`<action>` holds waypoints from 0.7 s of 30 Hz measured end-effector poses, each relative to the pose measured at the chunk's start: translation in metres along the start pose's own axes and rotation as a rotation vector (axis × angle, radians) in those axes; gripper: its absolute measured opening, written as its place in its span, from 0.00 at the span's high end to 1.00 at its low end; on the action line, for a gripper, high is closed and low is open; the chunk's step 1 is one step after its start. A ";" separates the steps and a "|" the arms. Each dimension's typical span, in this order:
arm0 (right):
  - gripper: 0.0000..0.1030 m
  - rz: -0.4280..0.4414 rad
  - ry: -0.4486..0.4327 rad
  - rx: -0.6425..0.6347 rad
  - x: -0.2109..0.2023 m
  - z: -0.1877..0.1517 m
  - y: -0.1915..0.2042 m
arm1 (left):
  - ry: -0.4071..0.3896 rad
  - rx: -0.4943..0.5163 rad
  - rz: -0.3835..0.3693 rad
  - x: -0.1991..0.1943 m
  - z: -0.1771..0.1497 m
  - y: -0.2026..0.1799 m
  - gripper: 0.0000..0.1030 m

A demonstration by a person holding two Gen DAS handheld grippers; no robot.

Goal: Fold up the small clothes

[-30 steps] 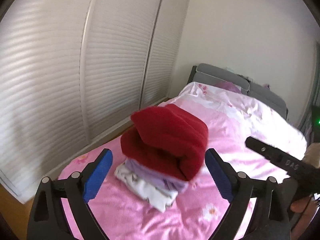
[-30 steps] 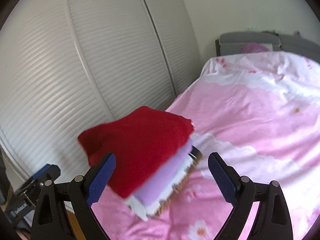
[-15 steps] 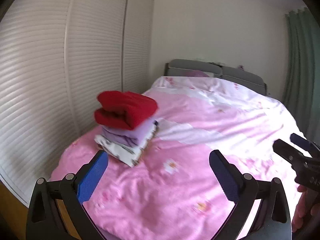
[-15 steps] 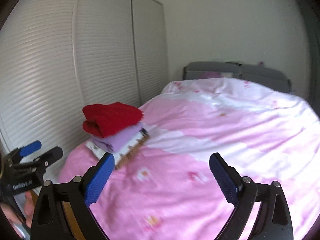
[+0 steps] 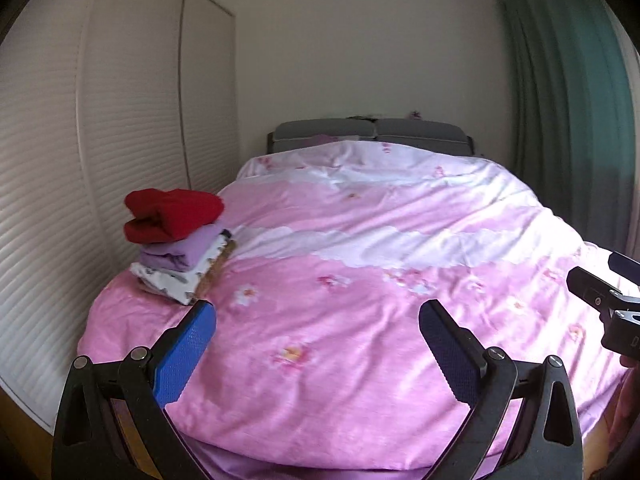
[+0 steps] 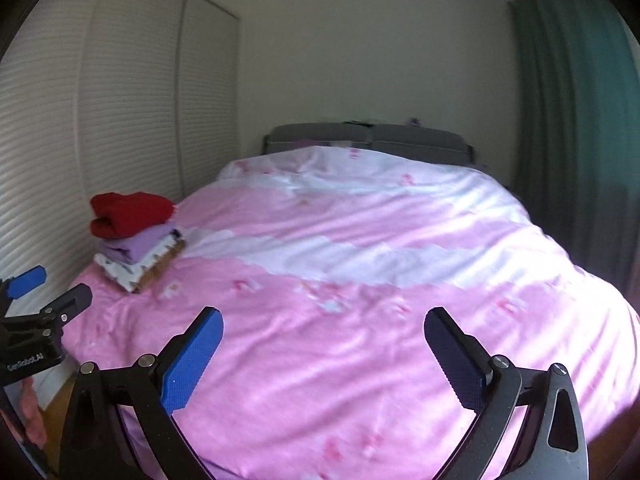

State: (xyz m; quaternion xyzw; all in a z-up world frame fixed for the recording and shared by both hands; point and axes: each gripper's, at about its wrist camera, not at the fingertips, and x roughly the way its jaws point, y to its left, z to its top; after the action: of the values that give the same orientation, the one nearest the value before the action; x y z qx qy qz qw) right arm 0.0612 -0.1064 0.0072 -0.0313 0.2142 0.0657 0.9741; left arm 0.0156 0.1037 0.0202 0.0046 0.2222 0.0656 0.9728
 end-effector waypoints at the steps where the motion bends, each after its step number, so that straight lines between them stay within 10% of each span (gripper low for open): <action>1: 0.01 -0.016 0.000 0.005 -0.006 -0.003 -0.007 | -0.002 0.006 -0.002 -0.003 -0.002 -0.006 0.00; 21: 0.01 -0.148 0.003 0.088 -0.052 -0.056 -0.073 | 0.054 0.014 -0.039 -0.025 -0.041 -0.046 0.00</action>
State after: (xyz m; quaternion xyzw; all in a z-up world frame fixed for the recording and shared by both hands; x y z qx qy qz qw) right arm 0.0014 -0.1892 -0.0194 -0.0041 0.2154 -0.0161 0.9764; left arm -0.0183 0.0537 -0.0076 0.0052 0.2490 0.0449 0.9674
